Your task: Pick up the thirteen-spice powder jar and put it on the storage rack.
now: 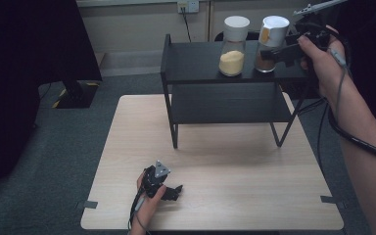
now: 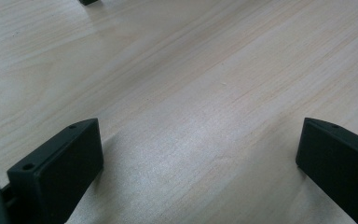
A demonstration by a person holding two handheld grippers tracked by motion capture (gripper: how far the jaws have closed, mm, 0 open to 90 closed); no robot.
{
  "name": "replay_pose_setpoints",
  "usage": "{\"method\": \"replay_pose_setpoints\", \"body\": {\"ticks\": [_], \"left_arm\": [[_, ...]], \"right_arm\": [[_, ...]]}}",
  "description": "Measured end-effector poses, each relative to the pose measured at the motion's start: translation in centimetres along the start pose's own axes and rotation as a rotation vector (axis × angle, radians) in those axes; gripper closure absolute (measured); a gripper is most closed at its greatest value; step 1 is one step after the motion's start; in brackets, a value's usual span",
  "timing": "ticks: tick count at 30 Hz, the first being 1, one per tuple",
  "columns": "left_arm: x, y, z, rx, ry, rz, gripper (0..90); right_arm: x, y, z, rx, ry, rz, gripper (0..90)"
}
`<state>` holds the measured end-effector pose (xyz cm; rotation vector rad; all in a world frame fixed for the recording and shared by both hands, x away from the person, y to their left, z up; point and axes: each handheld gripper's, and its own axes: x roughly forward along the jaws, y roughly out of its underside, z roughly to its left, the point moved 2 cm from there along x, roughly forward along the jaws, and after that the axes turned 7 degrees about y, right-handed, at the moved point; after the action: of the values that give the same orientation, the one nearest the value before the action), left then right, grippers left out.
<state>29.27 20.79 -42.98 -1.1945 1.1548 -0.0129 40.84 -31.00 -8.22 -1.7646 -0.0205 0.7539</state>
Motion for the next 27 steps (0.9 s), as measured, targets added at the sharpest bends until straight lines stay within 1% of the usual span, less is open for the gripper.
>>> {"method": "replay_pose_setpoints", "body": {"ticks": [8, 11, 13, 16, 20, 22, 23, 27], "left_arm": [[0.0, 0.0, 0.0, 0.0, 0.0, 0.0, 0.2], [0.0, 0.0, 0.0, 0.0, 0.0, 0.0, 0.2], [0.0, 0.0, 0.0, 0.0, 0.0, 0.0, 0.2], [0.0, 0.0, 0.0, 0.0, 0.0, 0.0, 0.2], [0.0, 0.0, 0.0, 0.0, 0.0, -0.001, 0.2], [0.0, 0.0, 0.0, 0.0, -0.001, -0.002, 0.2], [0.0, 0.0, 0.0, 0.0, -0.001, -0.002, 0.2], [0.0, 0.0, 0.0, 0.0, -0.001, -0.002, 0.2]], "right_arm": [[-0.6, 1.1, 0.2, -0.014, -0.023, -0.009, 0.5], [-0.8, 1.6, 0.2, -0.008, -0.027, -0.016, 0.5], [-1.0, 2.2, 0.1, 0.0, -0.041, -0.025, 0.4], [-1.2, 3.0, 0.2, -0.009, -0.048, -0.028, 0.3], [-1.4, 4.1, 0.2, -0.001, -0.072, -0.036, 0.1], [-1.5, 4.4, 0.2, -0.006, -0.081, -0.036, 0.3], [-1.6, 4.8, 0.3, -0.004, -0.088, -0.05, 0.1], [-2.0, 5.8, 0.3, 0.009, -0.11, -0.066, 0.0]]}}
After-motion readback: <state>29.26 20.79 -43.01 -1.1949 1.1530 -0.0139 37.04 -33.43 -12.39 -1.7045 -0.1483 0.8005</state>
